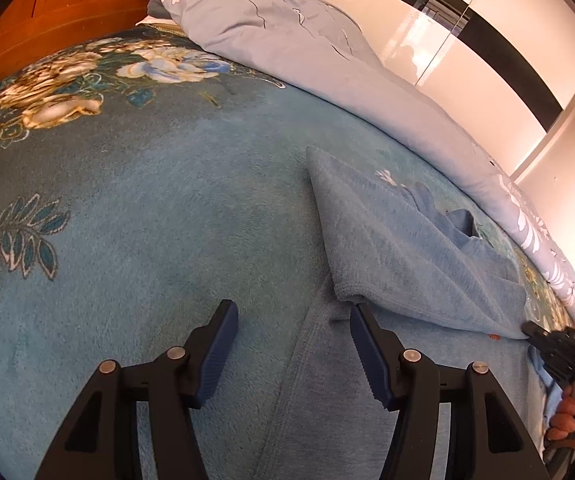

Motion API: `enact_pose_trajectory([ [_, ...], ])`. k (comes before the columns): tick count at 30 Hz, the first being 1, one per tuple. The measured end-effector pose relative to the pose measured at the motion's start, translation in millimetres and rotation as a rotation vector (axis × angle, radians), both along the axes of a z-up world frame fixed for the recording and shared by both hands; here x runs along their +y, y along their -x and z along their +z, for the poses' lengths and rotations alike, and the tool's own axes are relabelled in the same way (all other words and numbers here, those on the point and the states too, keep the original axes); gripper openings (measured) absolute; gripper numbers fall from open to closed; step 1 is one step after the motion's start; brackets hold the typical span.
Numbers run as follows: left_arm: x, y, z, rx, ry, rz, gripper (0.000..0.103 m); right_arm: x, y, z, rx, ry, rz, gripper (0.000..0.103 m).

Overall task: Fold clothes
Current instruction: 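Grasp the other sleeve with the right gripper and fold it over the body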

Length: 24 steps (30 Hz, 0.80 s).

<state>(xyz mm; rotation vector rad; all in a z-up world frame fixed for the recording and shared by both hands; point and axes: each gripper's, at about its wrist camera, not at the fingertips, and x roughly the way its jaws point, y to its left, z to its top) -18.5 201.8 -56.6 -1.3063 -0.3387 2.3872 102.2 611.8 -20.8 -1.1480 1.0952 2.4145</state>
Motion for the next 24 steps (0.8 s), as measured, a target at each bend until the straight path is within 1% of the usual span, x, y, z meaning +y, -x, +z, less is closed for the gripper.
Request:
enact_pose_trajectory([
  [2,-5.6,-1.6,4.4,-0.019,-0.015,0.02,0.063,2.3,-17.9,15.9,0.02,-0.056,0.009,0.006],
  [4,-13.7,-11.4,10.3,-0.027,-0.024,0.054,0.063,7.2,-44.8,35.8,0.037,-0.137,0.018,0.006],
  [6,-21.2,-22.6,15.2,-0.03,-0.036,0.081,0.063,18.7,-76.0,51.4,0.021,-0.219,0.006,0.008],
  [7,-25.0,-28.3,17.7,-0.032,-0.042,0.094,0.063,21.9,-92.8,55.6,-0.003,-0.257,0.003,0.013],
  [8,-28.8,-34.5,19.4,-0.036,-0.051,0.105,0.064,24.3,-108.7,57.7,-0.037,-0.298,0.013,0.023],
  [9,-31.8,-41.2,19.5,-0.044,-0.061,0.112,0.065,25.2,-122.0,56.8,-0.078,-0.339,0.032,0.03],
  [10,-33.7,-46.5,19.1,-0.052,-0.067,0.118,0.065,22.9,-130.5,53.0,-0.114,-0.37,0.057,0.041],
  [11,-35.1,-51.5,18.7,-0.062,-0.072,0.125,0.065,20.7,-139.0,49.1,-0.15,-0.4,0.082,0.046],
  [13,-36.0,-60.8,17.7,-0.084,-0.084,0.137,0.066,11.2,-152.7,39.1,-0.2,-0.444,0.149,0.047],
  [14,-35.4,-64.8,17.3,-0.093,-0.091,0.14,0.066,4.8,-157.2,33.7,-0.205,-0.451,0.184,0.051],
  [16,-30.2,-70.8,17.5,-0.105,-0.107,0.138,0.066,-7.7,-164.1,23.1,-0.218,-0.474,0.252,0.053],
  [19,-18.2,-76.2,19.1,-0.121,-0.136,0.109,0.066,-25.9,-159.7,7.5,-0.277,-0.585,0.319,0.053],
  [20,-14.3,-77.9,20.5,-0.123,-0.146,0.097,0.066,-28.8,-159.2,3.0,-0.295,-0.616,0.325,0.053],
  [21,-11.3,-79.4,22.7,-0.119,-0.154,0.089,0.066,-28.7,-158.3,0.9,-0.298,-0.626,0.323,0.053],
  [24,-2.7,-82.2,26.8,-0.101,-0.158,0.084,0.066,-19.9,-158.0,2.4,-0.293,-0.627,0.26,0.053],
])
